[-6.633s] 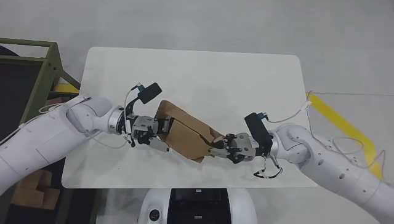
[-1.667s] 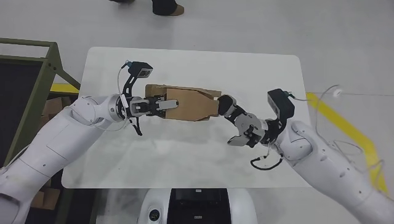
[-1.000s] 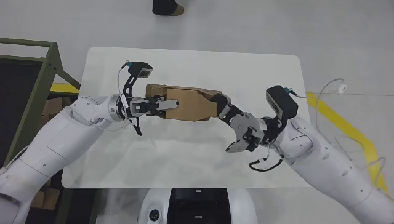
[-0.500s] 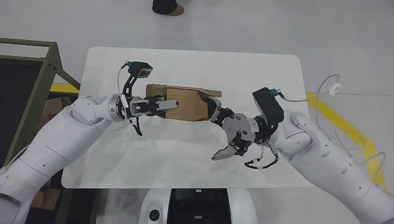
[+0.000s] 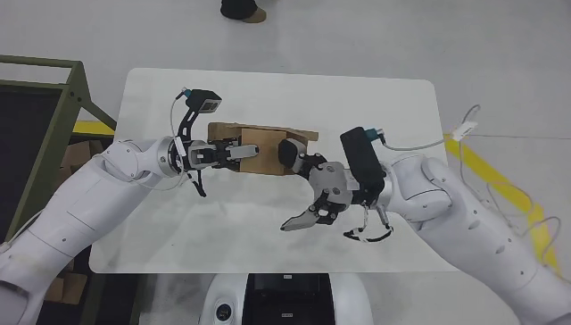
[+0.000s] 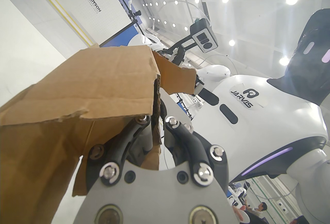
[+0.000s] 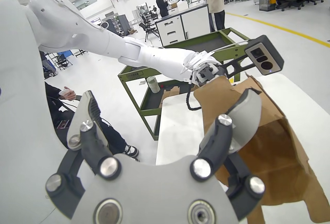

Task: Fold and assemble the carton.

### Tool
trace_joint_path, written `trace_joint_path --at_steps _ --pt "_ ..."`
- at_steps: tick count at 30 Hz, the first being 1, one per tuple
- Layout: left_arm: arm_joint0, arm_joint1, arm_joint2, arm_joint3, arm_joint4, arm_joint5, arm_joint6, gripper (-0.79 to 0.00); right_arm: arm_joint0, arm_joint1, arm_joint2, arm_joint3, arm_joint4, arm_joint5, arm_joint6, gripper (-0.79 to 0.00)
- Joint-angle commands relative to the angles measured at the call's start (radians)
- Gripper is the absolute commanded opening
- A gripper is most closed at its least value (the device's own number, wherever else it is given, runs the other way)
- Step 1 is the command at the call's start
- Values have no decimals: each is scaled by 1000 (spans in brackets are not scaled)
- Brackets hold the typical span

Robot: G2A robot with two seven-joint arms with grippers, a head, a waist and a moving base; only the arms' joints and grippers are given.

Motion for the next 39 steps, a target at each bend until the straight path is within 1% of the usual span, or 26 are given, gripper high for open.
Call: trace_joint_path --at_steps 1,10,15,26,29,33,35,39 --pt "0 0 0 0 0 0 0 -785 -1 -4 0 -7 -8 14 10 0" --pt "0 0 0 0 0 0 0 -785 5 -20 -2 -17 -19 53 64 0" --pt "0 0 0 0 0 0 0 -785 10 -26 -5 -23 -32 31 99 0" --pt "0 0 0 0 0 0 0 -785 9 -39 -1 -17 -33 22 140 0" --pt "0 0 0 0 0 0 0 -785 2 -41 11 -21 -51 2 129 0" --pt "0 0 0 0 0 0 0 -785 -28 -38 52 -42 -115 -14 84 0" --pt "0 0 0 0 0 0 0 -785 -55 -34 84 -60 -154 -26 52 0" --pt "0 0 0 0 0 0 0 -785 -128 -20 171 -106 -275 -15 -3 0"
